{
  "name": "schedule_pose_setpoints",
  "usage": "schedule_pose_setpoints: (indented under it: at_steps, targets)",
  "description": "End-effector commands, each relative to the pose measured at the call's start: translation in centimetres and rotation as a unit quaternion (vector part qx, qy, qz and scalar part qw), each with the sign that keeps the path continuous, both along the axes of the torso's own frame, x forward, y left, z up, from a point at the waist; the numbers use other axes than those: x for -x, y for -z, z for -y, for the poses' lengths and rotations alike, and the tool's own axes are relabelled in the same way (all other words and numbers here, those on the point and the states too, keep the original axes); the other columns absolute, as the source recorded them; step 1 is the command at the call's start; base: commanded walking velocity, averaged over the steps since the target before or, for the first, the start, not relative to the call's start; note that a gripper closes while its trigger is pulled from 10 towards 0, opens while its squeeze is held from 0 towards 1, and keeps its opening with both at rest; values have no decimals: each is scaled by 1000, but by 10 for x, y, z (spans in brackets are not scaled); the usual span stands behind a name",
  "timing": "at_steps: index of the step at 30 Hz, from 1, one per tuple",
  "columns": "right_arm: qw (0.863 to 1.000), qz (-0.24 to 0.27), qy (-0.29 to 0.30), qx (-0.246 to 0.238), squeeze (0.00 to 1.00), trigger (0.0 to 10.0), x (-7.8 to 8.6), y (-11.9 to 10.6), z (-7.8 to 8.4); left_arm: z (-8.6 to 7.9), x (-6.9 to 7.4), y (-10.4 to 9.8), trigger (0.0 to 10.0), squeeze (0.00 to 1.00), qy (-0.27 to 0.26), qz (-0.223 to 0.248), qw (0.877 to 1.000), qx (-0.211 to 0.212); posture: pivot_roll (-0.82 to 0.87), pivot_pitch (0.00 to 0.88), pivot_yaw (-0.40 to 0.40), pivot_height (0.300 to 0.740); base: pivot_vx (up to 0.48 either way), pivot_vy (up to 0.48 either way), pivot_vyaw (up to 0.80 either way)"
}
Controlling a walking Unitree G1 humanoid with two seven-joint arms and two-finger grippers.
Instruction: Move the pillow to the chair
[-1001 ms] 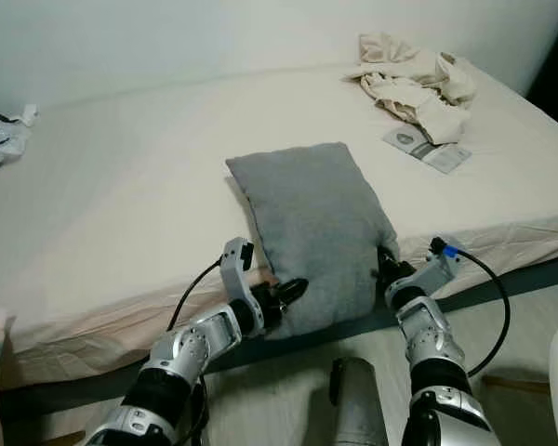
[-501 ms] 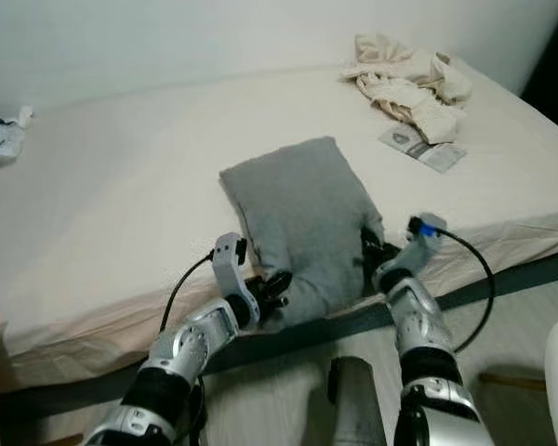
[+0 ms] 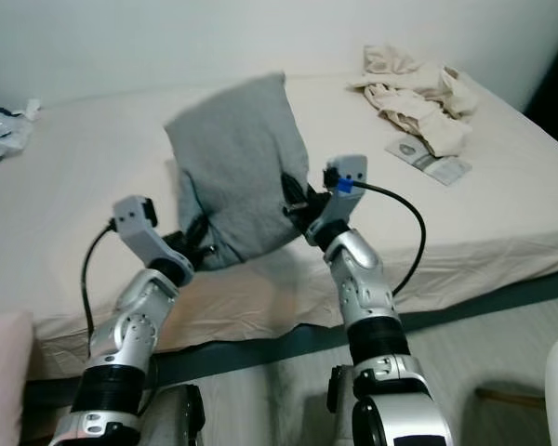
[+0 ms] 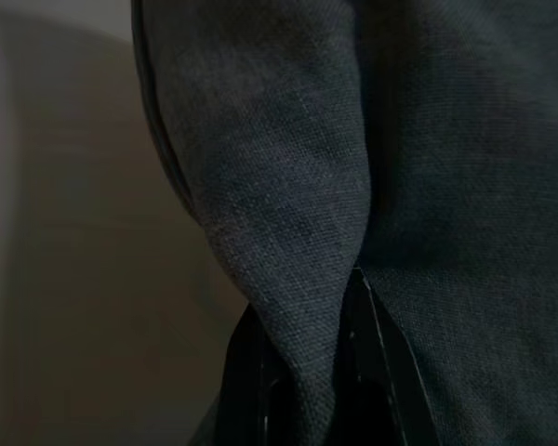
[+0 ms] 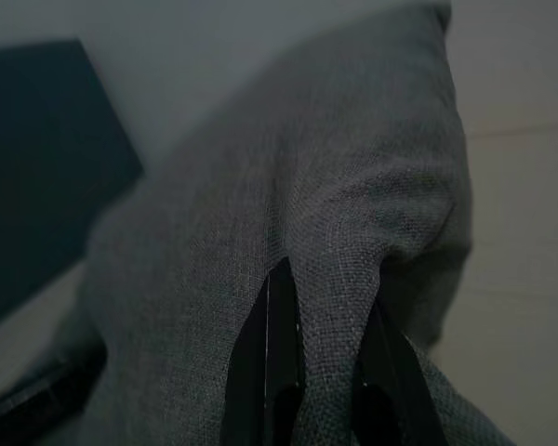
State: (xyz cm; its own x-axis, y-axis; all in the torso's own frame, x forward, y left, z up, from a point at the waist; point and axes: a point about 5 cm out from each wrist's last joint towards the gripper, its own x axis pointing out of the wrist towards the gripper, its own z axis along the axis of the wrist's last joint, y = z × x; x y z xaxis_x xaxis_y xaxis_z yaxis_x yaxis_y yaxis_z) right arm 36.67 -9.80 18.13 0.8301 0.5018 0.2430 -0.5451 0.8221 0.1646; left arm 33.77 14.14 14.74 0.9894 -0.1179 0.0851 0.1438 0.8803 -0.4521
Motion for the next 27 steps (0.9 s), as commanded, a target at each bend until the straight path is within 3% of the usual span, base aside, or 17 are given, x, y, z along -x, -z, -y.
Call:
schedule_pose_setpoints:
  at_steps: [1,2,3,6,15,27]
  targets:
    - [999,-14,6,46,0,1961,4,18,-2,1,0,-5,1882,0,-17,18,998,-63,18,46,-43,577,0,0,0]
    - [999,-14,6,46,0,1961,4,18,-2,1,0,-5,1882,0,-17,18,998,-63,18,46,-43,577,0,0,0]
    - [994,-26,47,94,0,10000,7,33,7,-1,0,6,10000,0,-32,-2,994,-101,13,42,-37,577,0,0,0]
    - [988,-53,85,120,0,10000,11,50,19,-2,2,15,10000,0,-40,-22,992,-120,11,40,-30,577,0,0,0]
    - [980,-65,110,154,0,10000,17,67,30,2,7,27,10000,0,-40,-37,988,-145,5,38,-19,577,0,0,0]
    - [983,-80,94,137,0,10000,22,75,26,8,12,20,10000,0,-54,12,981,-184,5,23,-19,602,0,0,0]
